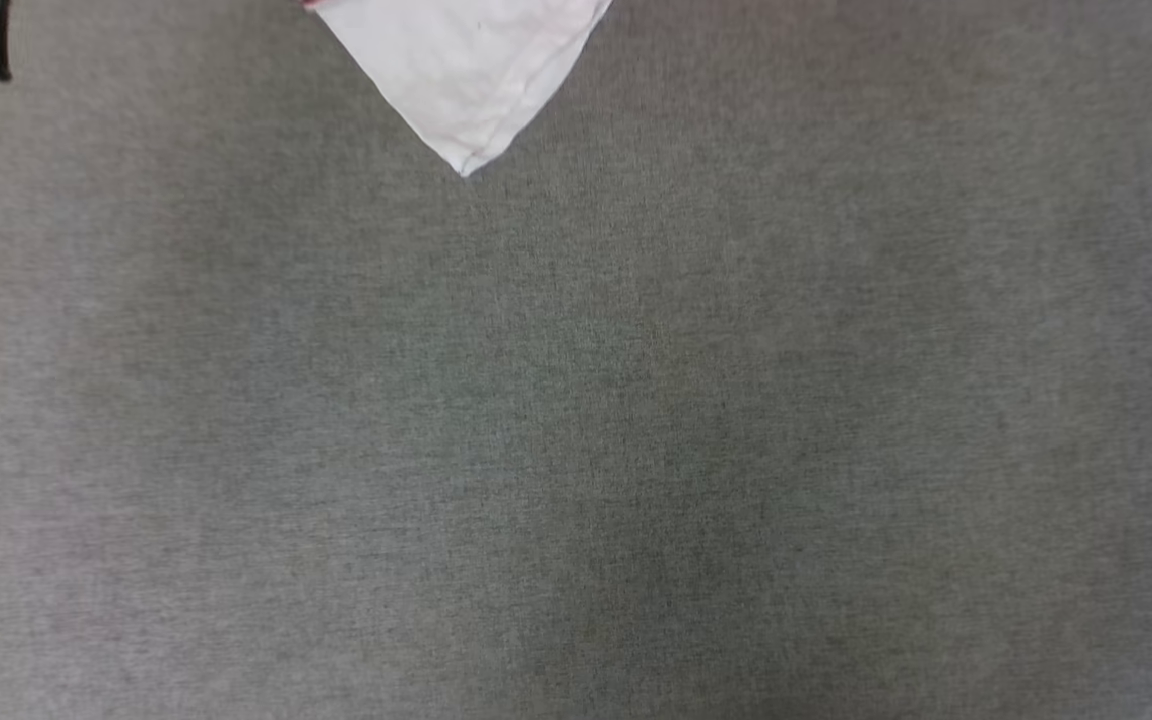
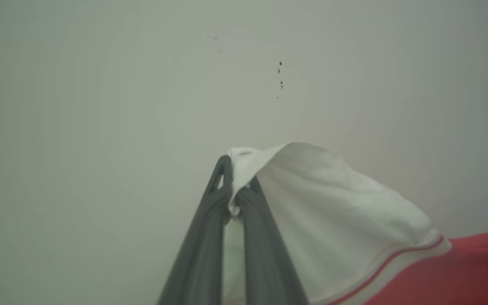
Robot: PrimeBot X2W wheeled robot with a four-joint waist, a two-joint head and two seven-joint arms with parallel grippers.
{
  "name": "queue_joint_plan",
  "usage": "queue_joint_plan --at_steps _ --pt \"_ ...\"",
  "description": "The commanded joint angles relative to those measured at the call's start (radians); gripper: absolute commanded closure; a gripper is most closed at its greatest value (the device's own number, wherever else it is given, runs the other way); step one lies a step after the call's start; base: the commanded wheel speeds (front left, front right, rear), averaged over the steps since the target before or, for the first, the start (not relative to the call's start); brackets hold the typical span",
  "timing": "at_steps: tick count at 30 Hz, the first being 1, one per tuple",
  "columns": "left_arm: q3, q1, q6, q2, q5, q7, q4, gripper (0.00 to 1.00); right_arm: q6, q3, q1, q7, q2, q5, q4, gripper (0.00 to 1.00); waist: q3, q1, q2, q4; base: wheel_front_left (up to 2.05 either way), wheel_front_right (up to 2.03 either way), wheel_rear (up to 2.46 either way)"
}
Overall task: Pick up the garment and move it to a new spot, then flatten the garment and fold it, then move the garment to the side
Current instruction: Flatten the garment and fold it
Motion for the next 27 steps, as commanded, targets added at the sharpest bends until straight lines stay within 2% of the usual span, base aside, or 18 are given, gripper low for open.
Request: queue_joint_plan --at_steps 1,7,14,20,27 --pt "0.003 -0.021 -0.005 -0.003 -0.001 -0.006 0.014 1.00 -0.001 0.012 -0.032 -0.020 -0.001 0.001 0.015 1.00 0.065 -0.0001 0.0000 -0.001 0.00 0.00 0.00" --pt "0.000 -0.059 -0.011 -0.012 -0.005 -0.023 0.078 1.00 -0.001 0.059 -0.108 -0.063 0.014 0.022 0.083 1.00 0.135 -0.0001 0.0000 0.004 0.00 0.00 0.00" --pt "-0.003 -0.041 -0.023 -0.030 -0.022 -0.040 0.173 1.00 -0.001 0.116 -0.132 -0.096 0.049 0.062 0.166 1.00 0.163 -0.0001 0.0000 0.004 0.00 0.00 0.00" --pt "0.005 0.037 -0.054 -0.069 -0.062 -0.063 0.305 1.00 -0.001 0.175 -0.076 -0.116 0.073 0.118 0.278 1.00 0.119 -0.0001 0.0000 0.019 0.00 0.00 0.00" --pt "0.037 0.170 -0.090 -0.099 -0.116 -0.081 0.382 1.00 -0.001 0.240 0.054 -0.133 0.069 0.185 0.330 1.00 0.020 -0.0001 0.0000 0.040 0.00 0.00 0.00"
